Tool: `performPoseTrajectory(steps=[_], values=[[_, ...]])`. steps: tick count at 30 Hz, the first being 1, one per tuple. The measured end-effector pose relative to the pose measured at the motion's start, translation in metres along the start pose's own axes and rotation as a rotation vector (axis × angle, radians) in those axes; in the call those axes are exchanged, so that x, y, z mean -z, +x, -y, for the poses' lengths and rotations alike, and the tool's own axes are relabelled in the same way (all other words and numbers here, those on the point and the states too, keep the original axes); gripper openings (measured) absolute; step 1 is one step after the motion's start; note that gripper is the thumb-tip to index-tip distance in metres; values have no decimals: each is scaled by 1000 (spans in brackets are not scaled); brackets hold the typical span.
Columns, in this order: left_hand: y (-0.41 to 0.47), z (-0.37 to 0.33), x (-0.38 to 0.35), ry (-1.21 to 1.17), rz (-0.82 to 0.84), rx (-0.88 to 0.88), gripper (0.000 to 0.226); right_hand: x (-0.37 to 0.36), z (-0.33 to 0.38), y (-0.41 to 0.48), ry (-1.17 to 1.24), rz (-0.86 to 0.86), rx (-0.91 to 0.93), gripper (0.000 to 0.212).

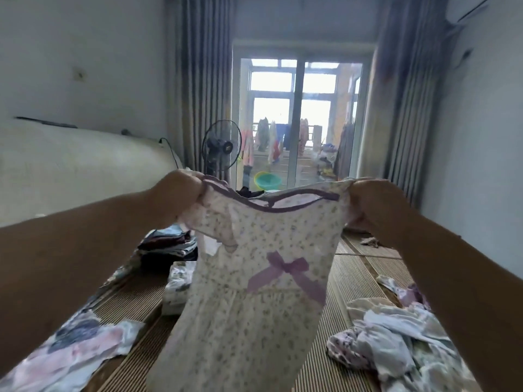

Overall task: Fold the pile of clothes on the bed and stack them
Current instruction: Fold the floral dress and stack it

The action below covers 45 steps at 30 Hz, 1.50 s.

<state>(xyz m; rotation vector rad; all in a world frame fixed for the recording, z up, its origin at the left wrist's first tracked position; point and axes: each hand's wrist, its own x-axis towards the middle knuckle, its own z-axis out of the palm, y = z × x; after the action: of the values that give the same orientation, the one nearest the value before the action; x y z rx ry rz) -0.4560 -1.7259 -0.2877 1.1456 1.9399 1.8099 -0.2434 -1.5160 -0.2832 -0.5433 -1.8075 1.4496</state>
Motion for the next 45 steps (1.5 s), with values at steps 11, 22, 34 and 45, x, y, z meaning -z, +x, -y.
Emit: performPoseTrajectory(steps=[11, 22, 34, 45], values=[[-9, 44, -27, 1274, 127, -184, 25, -2, -1, 3, 385, 280, -143, 26], [-15, 42, -14, 875, 312, -496, 60, 28, -6, -2, 359, 190, -37, 10], [-27, 26, -26, 981, 469, -221, 29, 40, -24, -2, 191, 48, 69, 16], [-18, 16, 1, 1099, 55, -359, 31, 58, -16, -18, -595, 113, 256, 9]])
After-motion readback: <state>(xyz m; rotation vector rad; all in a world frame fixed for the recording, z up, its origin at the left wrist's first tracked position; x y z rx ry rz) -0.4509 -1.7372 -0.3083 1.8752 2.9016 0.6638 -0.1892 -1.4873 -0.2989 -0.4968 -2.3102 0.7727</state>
